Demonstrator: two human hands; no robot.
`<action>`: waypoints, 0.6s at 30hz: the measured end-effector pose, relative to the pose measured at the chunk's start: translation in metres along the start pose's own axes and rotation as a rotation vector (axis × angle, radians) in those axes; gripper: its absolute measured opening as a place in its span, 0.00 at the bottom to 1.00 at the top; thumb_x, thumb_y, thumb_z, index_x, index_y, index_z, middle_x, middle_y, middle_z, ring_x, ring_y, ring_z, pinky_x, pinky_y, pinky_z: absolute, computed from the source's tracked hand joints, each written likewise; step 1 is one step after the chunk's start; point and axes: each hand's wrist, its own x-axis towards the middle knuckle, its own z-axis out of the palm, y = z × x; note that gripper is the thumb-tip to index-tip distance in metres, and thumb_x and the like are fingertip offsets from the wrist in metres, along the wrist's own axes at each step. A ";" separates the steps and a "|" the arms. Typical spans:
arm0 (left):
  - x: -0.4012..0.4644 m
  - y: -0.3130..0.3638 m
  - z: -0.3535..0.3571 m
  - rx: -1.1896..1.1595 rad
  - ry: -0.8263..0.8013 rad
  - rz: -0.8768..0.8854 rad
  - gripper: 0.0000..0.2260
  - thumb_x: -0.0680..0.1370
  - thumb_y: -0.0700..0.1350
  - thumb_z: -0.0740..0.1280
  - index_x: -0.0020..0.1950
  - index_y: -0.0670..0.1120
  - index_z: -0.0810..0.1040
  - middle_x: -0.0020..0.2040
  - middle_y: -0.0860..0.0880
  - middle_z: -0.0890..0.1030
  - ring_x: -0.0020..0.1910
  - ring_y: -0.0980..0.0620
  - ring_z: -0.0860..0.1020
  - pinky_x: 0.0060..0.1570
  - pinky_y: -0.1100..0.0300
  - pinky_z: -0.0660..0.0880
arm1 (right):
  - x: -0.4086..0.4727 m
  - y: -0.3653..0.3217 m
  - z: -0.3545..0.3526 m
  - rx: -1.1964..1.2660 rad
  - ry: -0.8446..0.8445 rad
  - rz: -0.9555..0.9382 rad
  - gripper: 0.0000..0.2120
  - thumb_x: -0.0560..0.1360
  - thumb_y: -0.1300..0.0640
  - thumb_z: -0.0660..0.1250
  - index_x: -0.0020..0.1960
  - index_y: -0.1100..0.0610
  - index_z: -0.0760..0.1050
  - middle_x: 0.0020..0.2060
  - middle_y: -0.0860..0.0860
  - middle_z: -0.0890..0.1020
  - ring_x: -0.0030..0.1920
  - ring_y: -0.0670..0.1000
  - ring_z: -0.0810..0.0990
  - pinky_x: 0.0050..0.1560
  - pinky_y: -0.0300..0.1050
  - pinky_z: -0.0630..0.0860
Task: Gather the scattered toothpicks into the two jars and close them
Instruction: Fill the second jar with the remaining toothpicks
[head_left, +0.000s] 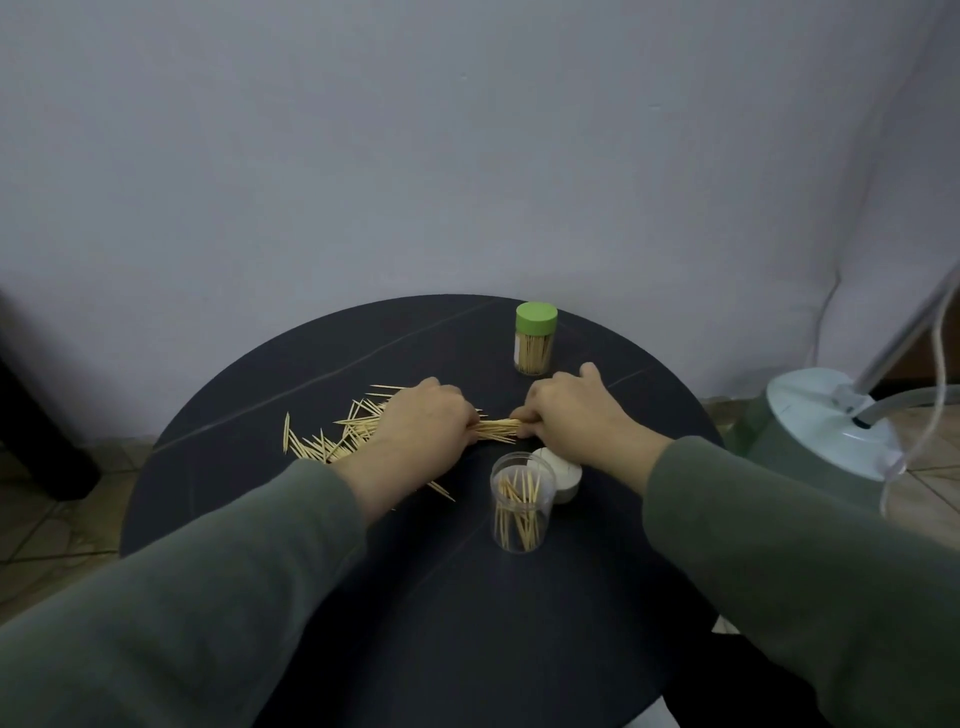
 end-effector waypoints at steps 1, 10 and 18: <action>0.001 0.001 0.000 0.017 -0.007 0.007 0.14 0.81 0.54 0.60 0.62 0.52 0.79 0.59 0.50 0.77 0.58 0.49 0.72 0.51 0.54 0.73 | -0.002 0.000 0.000 -0.011 0.001 -0.002 0.13 0.81 0.48 0.58 0.62 0.44 0.77 0.55 0.48 0.78 0.56 0.53 0.74 0.57 0.54 0.61; 0.004 0.003 -0.003 0.023 -0.006 0.005 0.13 0.81 0.53 0.61 0.61 0.50 0.79 0.57 0.50 0.77 0.57 0.50 0.72 0.52 0.55 0.74 | -0.007 -0.004 -0.003 -0.054 0.027 0.020 0.10 0.81 0.49 0.59 0.55 0.47 0.78 0.45 0.47 0.73 0.53 0.53 0.74 0.59 0.56 0.61; 0.000 -0.002 -0.001 -0.031 0.065 -0.005 0.13 0.81 0.52 0.61 0.62 0.50 0.78 0.57 0.50 0.78 0.57 0.50 0.73 0.52 0.55 0.75 | -0.007 0.003 -0.006 -0.014 0.081 0.066 0.14 0.80 0.47 0.61 0.63 0.45 0.76 0.57 0.48 0.79 0.59 0.52 0.74 0.62 0.55 0.61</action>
